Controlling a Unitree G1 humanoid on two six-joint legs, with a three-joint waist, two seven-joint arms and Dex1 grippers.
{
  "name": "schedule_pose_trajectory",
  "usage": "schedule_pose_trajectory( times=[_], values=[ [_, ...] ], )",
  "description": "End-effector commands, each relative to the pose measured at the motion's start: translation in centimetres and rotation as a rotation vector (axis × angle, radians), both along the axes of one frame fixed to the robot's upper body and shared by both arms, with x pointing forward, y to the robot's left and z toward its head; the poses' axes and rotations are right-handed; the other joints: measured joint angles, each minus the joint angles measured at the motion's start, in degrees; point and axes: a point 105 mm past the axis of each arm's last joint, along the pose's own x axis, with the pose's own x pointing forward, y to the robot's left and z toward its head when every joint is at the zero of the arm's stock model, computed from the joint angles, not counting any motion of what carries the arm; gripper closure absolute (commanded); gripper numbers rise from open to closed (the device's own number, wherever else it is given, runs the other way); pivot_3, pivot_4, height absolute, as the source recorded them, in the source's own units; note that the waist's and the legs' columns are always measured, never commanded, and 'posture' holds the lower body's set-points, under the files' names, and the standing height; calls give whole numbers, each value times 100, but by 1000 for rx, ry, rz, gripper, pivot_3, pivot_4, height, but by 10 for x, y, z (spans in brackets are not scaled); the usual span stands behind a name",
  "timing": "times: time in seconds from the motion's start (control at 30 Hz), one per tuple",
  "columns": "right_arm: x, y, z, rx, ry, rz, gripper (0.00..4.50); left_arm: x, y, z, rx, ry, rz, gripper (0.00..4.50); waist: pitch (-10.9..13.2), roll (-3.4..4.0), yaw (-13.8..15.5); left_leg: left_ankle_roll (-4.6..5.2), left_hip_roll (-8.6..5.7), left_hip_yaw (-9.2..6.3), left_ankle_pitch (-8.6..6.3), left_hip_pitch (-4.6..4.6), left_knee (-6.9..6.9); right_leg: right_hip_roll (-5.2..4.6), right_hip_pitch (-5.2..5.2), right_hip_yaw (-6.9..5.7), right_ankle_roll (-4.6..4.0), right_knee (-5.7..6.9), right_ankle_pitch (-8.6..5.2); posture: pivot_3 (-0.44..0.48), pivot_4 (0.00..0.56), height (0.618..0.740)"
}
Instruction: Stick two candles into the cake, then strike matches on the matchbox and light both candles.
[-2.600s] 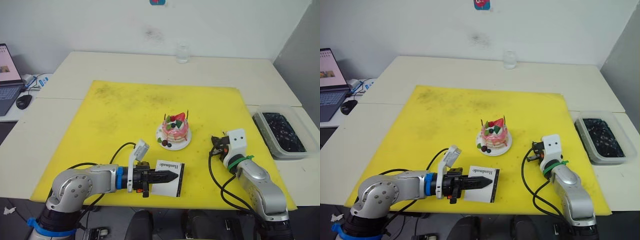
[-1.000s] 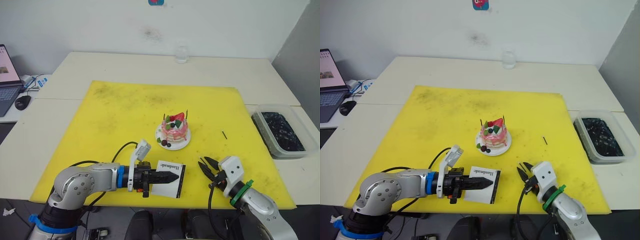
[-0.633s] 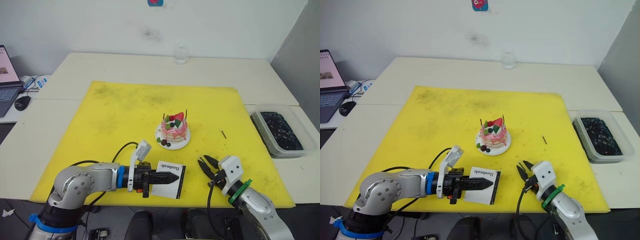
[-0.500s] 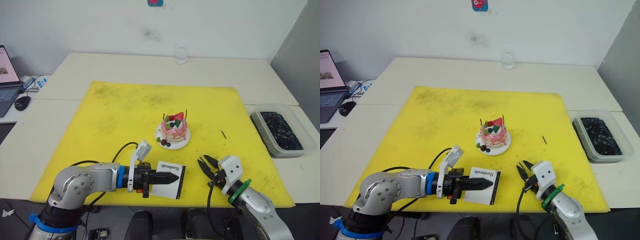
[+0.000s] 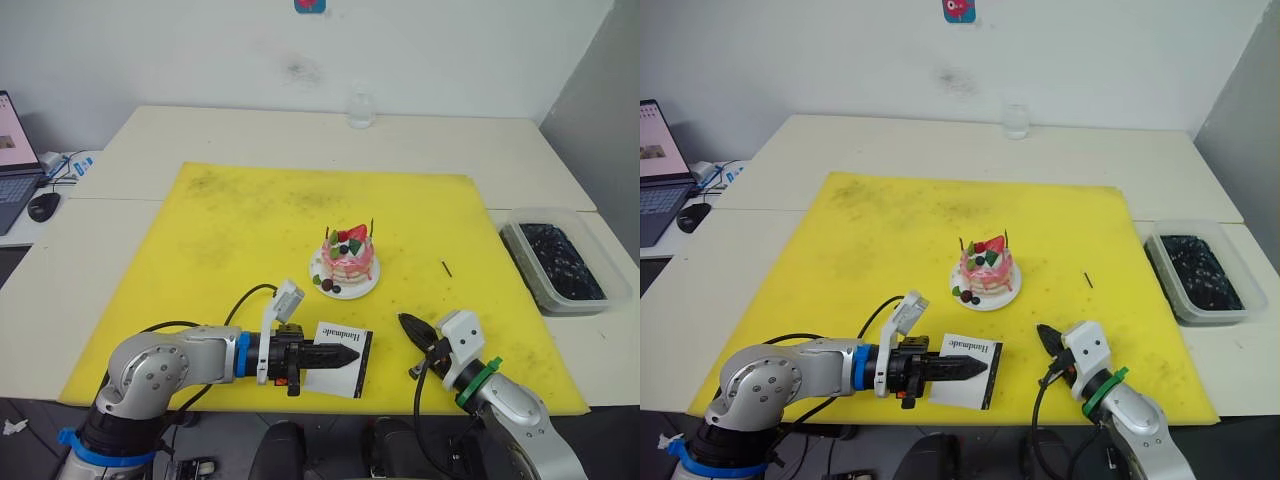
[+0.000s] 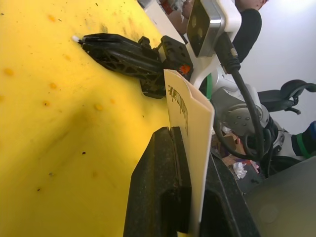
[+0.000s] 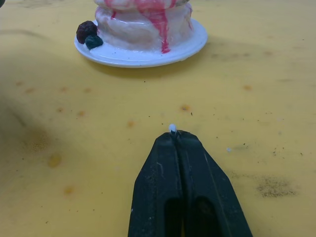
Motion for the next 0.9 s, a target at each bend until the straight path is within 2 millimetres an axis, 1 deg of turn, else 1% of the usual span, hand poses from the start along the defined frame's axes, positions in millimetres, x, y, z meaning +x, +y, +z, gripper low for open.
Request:
schedule_pose_trajectory(
  times=[0.03,0.17,0.23,0.4,0.53,0.7,0.8,0.9],
  values=[
    [1,-3,7,27,5,-11,4456,3,-1,10,-29,-25,-5,4500,0,0,1,0,0,0,0,0,0,0,1,0,0,0,0,0,150,740],
    [-4,-5,32,32,-48,8,4456,8,-1,11,-39,-25,5,4500,1,2,4,0,-2,1,0,-3,3,0,-1,1,7,1,4,0,150,740],
    [-7,-7,40,22,-65,16,4456,10,-1,10,-42,-25,13,4500,1,1,6,0,-3,2,0,-5,1,-1,-2,1,27,0,15,0,150,740],
    [-10,-12,55,5,-104,15,4456,13,-4,10,-50,-28,22,4500,1,1,9,0,-2,0,0,-7,-3,0,-5,-2,27,-1,13,0,150,740],
    [-12,-8,73,6,-150,51,4456,17,-7,12,-62,-31,27,4500,1,2,8,0,-1,0,0,-6,-2,1,-5,-2,28,0,14,0,150,740],
    [-22,1,99,-60,-218,183,4456,24,-5,17,-74,-30,30,4500,2,3,8,0,-4,2,0,-6,2,1,-3,0,32,0,16,0,150,740],
    [-33,10,108,-160,-227,340,4456,25,-6,22,-96,-23,-3,4500,3,3,9,0,-7,1,0,-8,3,3,-2,-1,33,-2,17,0,150,740],
    [-38,16,114,-225,-226,436,4456,27,-6,24,-103,-21,-28,4500,3,1,8,0,-8,-4,0,-9,2,7,-1,-7,32,-3,17,0,150,740]
  ],
)
